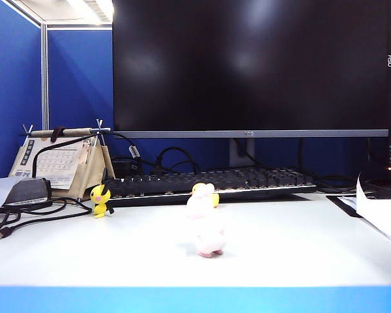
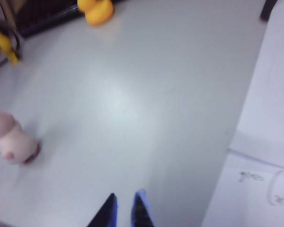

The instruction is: Pick up the doll with a different color than the other dolls and place it near you.

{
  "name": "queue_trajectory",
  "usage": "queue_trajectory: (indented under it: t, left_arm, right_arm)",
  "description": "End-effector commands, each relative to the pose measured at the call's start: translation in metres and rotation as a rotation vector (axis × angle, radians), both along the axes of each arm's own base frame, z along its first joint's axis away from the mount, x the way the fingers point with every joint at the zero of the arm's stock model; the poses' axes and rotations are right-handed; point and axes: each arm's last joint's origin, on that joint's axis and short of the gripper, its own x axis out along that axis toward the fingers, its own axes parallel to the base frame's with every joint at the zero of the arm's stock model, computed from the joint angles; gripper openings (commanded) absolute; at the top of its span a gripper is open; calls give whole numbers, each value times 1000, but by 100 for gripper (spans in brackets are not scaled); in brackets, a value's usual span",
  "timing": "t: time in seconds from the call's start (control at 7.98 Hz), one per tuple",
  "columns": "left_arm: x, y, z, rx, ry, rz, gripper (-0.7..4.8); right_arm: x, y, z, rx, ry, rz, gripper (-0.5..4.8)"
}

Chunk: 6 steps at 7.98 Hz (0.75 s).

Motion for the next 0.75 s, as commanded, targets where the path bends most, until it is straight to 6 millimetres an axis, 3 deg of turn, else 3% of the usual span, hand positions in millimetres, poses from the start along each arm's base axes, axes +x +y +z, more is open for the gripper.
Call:
queue_trajectory:
  t: [0.13, 0.75]
  left_arm:
    - [0, 0, 1, -2, -2, -2, 24]
    - [0, 0, 1, -1, -3, 1, 24]
  right_arm:
    - [-10, -7, 8, -36, -100, -101, 53]
    - [-10, -7, 9, -6, -103, -104, 53]
